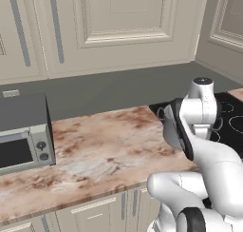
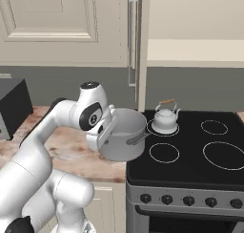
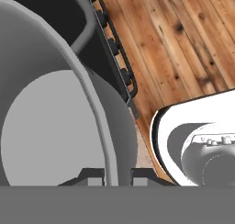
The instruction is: Pick the kettle from the cabinet and place it on a stove burner. Then pick the pot from the counter and place it on another stove burner. Finally, turn both burners on.
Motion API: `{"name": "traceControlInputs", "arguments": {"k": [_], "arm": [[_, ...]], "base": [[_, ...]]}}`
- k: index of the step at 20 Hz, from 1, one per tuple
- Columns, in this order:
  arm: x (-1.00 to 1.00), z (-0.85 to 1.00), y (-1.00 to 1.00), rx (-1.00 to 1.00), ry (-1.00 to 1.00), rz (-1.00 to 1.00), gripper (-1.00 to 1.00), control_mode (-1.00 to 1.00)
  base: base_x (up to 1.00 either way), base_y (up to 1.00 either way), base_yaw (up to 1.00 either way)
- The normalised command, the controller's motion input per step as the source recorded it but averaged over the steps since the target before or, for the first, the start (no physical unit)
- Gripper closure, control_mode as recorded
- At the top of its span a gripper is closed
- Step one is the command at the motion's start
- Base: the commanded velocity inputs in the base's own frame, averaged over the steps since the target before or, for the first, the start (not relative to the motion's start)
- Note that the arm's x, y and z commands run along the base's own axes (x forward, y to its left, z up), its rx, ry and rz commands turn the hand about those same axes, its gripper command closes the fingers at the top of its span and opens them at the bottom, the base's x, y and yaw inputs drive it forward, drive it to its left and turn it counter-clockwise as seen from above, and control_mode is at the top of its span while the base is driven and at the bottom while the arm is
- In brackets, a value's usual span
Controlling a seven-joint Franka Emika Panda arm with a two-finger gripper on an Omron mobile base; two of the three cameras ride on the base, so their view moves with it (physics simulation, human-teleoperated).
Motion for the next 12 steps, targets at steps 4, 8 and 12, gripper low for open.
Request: {"name": "traceControlInputs", "arguments": {"k": [4,8,12], "arm": [[0.16,-0.13,-0.22,0.00,0.00,-0.07,1.00,-1.00],[0.14,-0.07,-0.19,0.00,0.00,-0.06,1.00,-1.00],[0.19,-0.03,-0.17,0.00,0.00,-0.06,1.00,-1.00]], "base": [[0.00,0.00,0.00],[0.00,0.00,0.00],[0.00,0.00,0.00]]}}
